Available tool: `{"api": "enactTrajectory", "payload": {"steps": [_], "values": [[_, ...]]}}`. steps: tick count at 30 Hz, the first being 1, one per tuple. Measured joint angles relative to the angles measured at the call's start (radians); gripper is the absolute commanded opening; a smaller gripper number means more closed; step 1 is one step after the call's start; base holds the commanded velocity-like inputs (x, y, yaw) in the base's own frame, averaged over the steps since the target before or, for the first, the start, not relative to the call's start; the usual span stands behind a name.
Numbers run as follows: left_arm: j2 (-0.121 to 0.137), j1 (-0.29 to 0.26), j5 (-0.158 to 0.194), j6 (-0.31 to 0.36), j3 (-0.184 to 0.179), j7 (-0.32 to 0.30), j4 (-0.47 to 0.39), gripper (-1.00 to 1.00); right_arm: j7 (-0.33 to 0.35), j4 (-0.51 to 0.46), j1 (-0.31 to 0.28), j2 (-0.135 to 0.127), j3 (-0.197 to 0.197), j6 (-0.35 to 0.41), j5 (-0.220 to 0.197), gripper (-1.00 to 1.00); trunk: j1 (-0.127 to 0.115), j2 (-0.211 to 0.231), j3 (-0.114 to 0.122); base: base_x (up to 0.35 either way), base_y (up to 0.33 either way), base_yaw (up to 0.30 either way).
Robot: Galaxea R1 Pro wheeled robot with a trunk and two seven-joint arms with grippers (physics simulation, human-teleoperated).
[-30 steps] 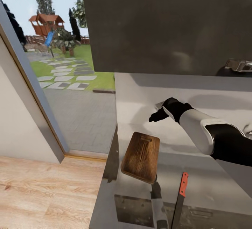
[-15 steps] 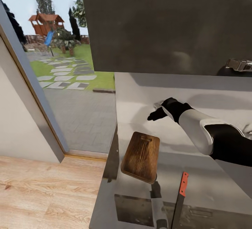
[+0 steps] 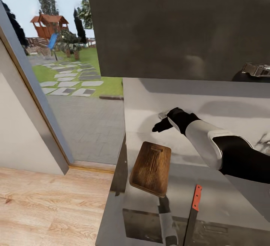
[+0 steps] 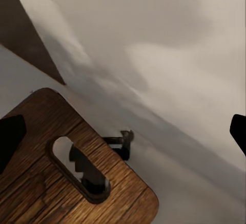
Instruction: In the kitchen, take the Vidalia onion out of the sink, dice it on the chopping board with the paring knife, put the diced onion into the bowl on the countertop, then place both the paring knife and the chopping board into the sink.
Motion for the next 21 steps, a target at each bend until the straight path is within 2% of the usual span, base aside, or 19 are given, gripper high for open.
{"api": "enactTrajectory", "payload": {"steps": [13, 21], "values": [[0.0, 0.0, 0.0, 0.0, 0.0, 0.0, 0.0, 1.0, 0.0, 0.001, 0.005, 0.005, 0.0, -0.001, 0.0, 1.0, 0.0, 0.0, 0.0, 0.0, 0.0, 0.0], [0.0, 0.0, 0.0, 0.0, 0.0, 0.0, 0.0, 1.0, -0.001, 0.001, 0.008, -0.007, 0.0, 0.002, 0.002, 1.0, 0.0, 0.0, 0.0, 0.0, 0.0, 0.0]]}}
